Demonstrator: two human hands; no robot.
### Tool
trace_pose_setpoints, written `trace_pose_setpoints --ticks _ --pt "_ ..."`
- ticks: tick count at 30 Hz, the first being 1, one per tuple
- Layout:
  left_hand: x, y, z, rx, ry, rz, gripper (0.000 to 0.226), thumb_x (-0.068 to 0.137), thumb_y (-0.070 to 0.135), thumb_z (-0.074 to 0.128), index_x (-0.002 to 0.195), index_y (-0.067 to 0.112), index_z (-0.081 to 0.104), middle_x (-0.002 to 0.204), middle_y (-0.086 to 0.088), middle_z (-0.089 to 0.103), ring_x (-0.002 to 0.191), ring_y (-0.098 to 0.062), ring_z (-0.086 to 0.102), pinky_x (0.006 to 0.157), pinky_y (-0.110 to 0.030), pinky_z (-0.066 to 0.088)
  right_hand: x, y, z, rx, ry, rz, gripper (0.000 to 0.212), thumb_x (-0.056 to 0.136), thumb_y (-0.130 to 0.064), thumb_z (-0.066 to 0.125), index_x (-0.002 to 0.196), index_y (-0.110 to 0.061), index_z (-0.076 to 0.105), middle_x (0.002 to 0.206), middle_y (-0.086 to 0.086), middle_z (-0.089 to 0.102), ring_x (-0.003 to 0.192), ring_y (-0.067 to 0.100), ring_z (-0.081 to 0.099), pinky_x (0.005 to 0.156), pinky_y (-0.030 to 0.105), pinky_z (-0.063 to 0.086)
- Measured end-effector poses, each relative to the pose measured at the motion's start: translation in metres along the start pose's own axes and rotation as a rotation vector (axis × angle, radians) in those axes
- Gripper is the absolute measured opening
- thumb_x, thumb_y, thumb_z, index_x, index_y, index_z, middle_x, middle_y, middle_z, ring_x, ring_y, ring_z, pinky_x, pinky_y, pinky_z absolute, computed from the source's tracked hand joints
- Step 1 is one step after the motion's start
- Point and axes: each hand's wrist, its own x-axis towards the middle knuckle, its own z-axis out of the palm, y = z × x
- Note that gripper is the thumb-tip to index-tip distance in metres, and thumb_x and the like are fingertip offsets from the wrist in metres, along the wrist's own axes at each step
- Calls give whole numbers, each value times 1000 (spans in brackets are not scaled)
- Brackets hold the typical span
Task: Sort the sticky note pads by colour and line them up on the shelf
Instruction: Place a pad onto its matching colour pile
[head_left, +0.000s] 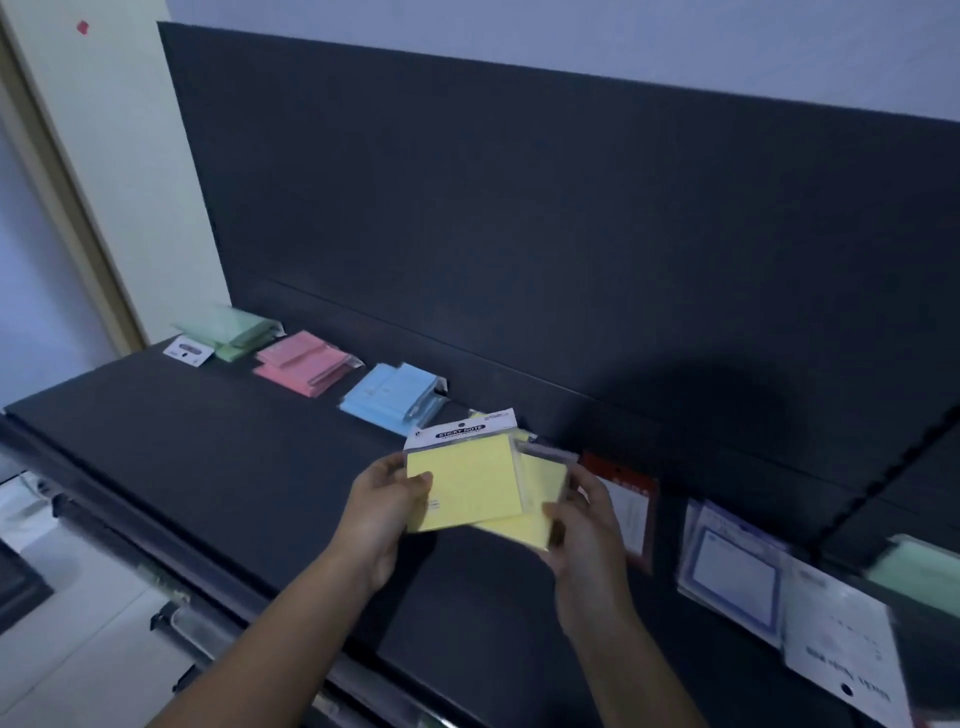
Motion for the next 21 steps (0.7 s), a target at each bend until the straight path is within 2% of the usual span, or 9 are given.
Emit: trace_pose_setpoints --ticks 2,7,10,12,14,17,19,21 --pt "13 3 8 49 -37 -9 23 92 0 51 113 8 57 98 -5 71 79 -18 67 67 -28 50 13 -3 4 -44 -40 -19 47 86 7 41 103 -34 57 100 -4 66 88 15 61 66 32 52" --pt "44 9 25 134 -76 55 22 92 2 51 104 18 60 95 5 71 82 -13 67 70 -24 51 49 -6 10 -153 -70 -83 46 92 -3 42 114 -41 52 106 -4 65 95 14 63 73 29 50" --pt "59 9 34 245 -109 126 32 89 -5 45 94 22 62 78 12 71 67 -3 65 55 -15 49 66 2 15 -156 -31 -59 44 95 -12 43 132 -35 45 121 -1 59 108 17 57 90 33 47" --pt "69 8 41 322 -147 177 39 85 -11 39 97 21 59 82 7 69 62 3 63 49 -11 46 75 8 18 -159 5 -43 49 94 -14 48 139 -32 40 129 0 54 113 18 54 102 41 42" --pt "79 7 44 370 -162 228 46 84 -12 37 92 31 49 86 15 60 68 9 60 51 -6 44 81 14 23 -185 43 -63 52 91 -11 50 138 -29 41 132 0 51 115 19 53 105 45 40" --pt "94 1 39 474 -216 303 48 85 -12 40 104 32 41 97 22 54 85 8 53 66 -6 42 84 22 31 -263 75 -89 57 90 -7 50 142 -26 37 135 -4 48 117 14 49 103 34 40" --pt "99 -6 35 524 -246 365 51 88 -9 44 119 30 41 99 24 55 84 14 54 69 -2 40 86 26 35 -329 82 -110 57 90 -7 50 142 -27 36 131 -6 51 111 8 52 95 24 43" --pt "102 -11 33 557 -269 440 48 91 -5 44 123 30 44 100 24 57 85 18 55 69 2 38 90 29 40 -410 101 -141 59 91 -7 49 143 -27 33 129 -8 52 109 5 52 91 18 43"
